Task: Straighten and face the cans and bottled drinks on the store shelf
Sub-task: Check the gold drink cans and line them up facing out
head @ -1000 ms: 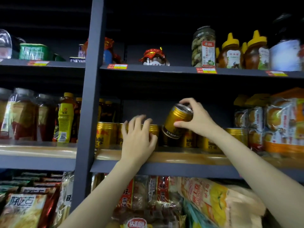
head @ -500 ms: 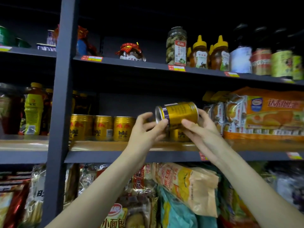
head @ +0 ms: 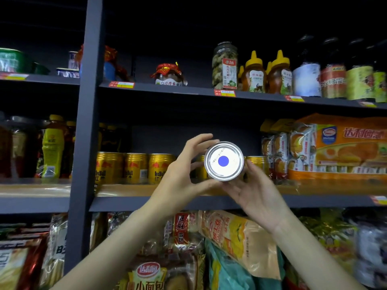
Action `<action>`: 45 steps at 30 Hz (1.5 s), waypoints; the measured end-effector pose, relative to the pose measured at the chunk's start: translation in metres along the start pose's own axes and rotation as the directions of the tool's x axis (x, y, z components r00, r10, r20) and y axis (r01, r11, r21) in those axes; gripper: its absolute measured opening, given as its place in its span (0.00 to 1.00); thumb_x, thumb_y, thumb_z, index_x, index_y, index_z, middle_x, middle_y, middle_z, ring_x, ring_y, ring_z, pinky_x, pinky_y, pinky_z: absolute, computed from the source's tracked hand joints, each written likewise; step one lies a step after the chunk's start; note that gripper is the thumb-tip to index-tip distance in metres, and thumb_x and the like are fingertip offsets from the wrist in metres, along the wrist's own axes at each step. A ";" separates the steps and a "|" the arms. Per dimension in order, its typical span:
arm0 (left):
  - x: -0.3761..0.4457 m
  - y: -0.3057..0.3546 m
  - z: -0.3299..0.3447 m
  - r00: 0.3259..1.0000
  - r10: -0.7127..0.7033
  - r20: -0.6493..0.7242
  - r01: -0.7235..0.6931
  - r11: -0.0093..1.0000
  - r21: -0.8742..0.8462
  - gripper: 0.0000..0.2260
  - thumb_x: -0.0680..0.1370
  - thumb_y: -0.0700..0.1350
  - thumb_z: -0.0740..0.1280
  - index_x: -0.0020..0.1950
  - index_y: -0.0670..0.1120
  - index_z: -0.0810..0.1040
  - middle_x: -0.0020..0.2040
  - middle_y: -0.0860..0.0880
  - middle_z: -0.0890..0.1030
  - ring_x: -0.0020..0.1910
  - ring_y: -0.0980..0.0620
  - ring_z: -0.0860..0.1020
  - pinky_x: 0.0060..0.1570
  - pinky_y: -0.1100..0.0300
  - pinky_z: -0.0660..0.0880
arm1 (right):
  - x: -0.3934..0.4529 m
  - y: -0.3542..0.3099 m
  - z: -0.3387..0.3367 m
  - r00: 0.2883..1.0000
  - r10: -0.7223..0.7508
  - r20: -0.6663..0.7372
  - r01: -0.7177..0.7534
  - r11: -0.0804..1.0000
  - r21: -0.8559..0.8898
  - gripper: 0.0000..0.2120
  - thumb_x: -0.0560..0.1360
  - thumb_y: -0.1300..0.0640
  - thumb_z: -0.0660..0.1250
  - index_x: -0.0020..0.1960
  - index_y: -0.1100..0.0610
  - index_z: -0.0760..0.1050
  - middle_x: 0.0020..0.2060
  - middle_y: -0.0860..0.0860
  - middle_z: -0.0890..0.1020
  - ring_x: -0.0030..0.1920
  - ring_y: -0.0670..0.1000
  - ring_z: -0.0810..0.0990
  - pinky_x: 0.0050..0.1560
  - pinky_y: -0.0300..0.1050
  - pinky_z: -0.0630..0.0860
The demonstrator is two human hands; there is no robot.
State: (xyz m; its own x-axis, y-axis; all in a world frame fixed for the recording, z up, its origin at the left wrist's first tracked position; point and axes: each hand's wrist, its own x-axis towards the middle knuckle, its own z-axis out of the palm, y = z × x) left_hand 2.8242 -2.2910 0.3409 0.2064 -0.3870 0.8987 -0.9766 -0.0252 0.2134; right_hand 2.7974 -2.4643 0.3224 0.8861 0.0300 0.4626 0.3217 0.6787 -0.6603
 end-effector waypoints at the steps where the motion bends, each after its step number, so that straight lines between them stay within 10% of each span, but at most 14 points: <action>1: 0.000 -0.001 0.000 1.000 -0.005 0.011 0.005 1.000 0.006 0.32 0.69 0.46 0.73 0.67 0.57 0.60 0.65 0.64 0.69 0.66 0.67 0.66 0.58 0.73 0.68 | 0.000 0.001 0.001 1.000 -0.001 -0.003 0.001 1.000 0.008 0.31 0.62 0.53 0.76 0.62 0.59 0.73 0.53 0.64 0.82 0.52 0.62 0.82 0.45 0.53 0.82; 6: -0.003 -0.010 0.000 0.970 -0.221 0.098 0.236 0.953 -0.189 0.29 0.70 0.48 0.73 0.66 0.58 0.64 0.63 0.59 0.72 0.60 0.60 0.75 0.56 0.62 0.76 | 0.005 0.001 -0.001 0.965 -0.245 -0.092 0.231 0.963 -0.137 0.25 0.68 0.58 0.68 0.65 0.60 0.70 0.59 0.62 0.79 0.56 0.57 0.81 0.52 0.50 0.80; 13: -0.004 -0.020 0.007 0.832 -0.526 0.177 0.525 0.641 -0.560 0.28 0.68 0.50 0.68 0.66 0.44 0.68 0.56 0.40 0.80 0.51 0.45 0.82 0.51 0.56 0.79 | 0.001 0.000 0.002 0.916 -0.400 -0.016 0.372 0.866 -0.335 0.23 0.63 0.61 0.72 0.56 0.55 0.72 0.51 0.53 0.80 0.52 0.49 0.82 0.48 0.39 0.79; 23: -0.009 -0.023 0.008 0.983 -0.182 -0.013 0.182 0.983 0.036 0.26 0.69 0.42 0.74 0.60 0.57 0.65 0.58 0.59 0.73 0.57 0.63 0.75 0.53 0.68 0.75 | 0.001 0.003 0.019 0.983 -0.177 -0.052 0.156 0.948 -0.276 0.28 0.64 0.54 0.72 0.62 0.59 0.71 0.56 0.57 0.81 0.56 0.55 0.81 0.59 0.51 0.76; 25: -0.010 -0.028 0.005 0.987 -0.157 0.028 0.148 0.967 0.209 0.25 0.71 0.45 0.73 0.62 0.57 0.65 0.58 0.62 0.73 0.59 0.64 0.72 0.59 0.68 0.72 | 0.003 0.001 0.018 0.941 -0.338 -0.027 0.259 0.767 -0.587 0.31 0.62 0.52 0.76 0.63 0.54 0.71 0.55 0.50 0.80 0.56 0.49 0.79 0.55 0.42 0.77; 27: -0.012 -0.033 0.000 0.988 -0.148 0.040 0.123 0.919 0.374 0.22 0.74 0.46 0.70 0.65 0.57 0.66 0.61 0.62 0.71 0.63 0.64 0.68 0.63 0.68 0.67 | 0.006 -0.003 0.011 0.796 -0.574 0.193 0.388 0.238 -0.891 0.32 0.63 0.54 0.78 0.64 0.51 0.68 0.57 0.43 0.76 0.57 0.41 0.75 0.53 0.30 0.73; 29: -0.015 -0.037 -0.004 0.988 -0.156 -0.006 0.145 0.898 0.416 0.21 0.76 0.45 0.67 0.66 0.55 0.67 0.62 0.61 0.69 0.65 0.63 0.66 0.63 0.69 0.64 | 0.012 -0.007 -0.001 0.615 -0.600 0.512 0.490 -0.218 -0.844 0.34 0.65 0.55 0.78 0.67 0.52 0.67 0.60 0.46 0.74 0.61 0.42 0.71 0.59 0.25 0.66; 33: -0.015 -0.042 -0.004 0.986 -0.146 -0.081 0.167 0.894 0.416 0.18 0.77 0.42 0.66 0.65 0.53 0.69 0.61 0.60 0.70 0.63 0.62 0.67 0.59 0.72 0.63 | 0.015 -0.011 -0.010 0.446 -0.528 0.723 0.563 -0.463 -0.685 0.35 0.66 0.54 0.73 0.69 0.53 0.63 0.64 0.49 0.70 0.68 0.46 0.66 0.69 0.35 0.63; 38: -0.009 -0.044 0.003 0.992 -0.119 -0.048 0.129 0.901 0.415 0.19 0.76 0.43 0.67 0.65 0.53 0.69 0.61 0.58 0.73 0.61 0.62 0.69 0.56 0.75 0.63 | 0.011 -0.009 -0.005 0.466 -0.540 0.701 0.592 -0.398 -0.701 0.32 0.68 0.48 0.71 0.69 0.53 0.65 0.63 0.47 0.72 0.66 0.44 0.68 0.66 0.31 0.63; 45: -0.010 -0.028 0.015 0.995 -0.075 0.062 0.059 0.974 0.220 0.28 0.70 0.48 0.73 0.64 0.60 0.62 0.61 0.64 0.70 0.60 0.72 0.67 0.55 0.79 0.63 | 0.000 -0.010 0.003 0.820 -0.550 0.157 0.430 0.411 -0.804 0.33 0.56 0.45 0.76 0.60 0.46 0.71 0.54 0.44 0.79 0.55 0.42 0.78 0.54 0.41 0.78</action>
State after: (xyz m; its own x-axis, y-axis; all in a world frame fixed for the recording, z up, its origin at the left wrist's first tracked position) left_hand 2.8487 -2.3002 0.3204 0.2745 -0.4403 0.8549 -0.9519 -0.2500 0.1770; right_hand 2.7935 -2.4685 0.3311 0.4969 -0.2334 0.8358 0.7817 -0.2978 -0.5479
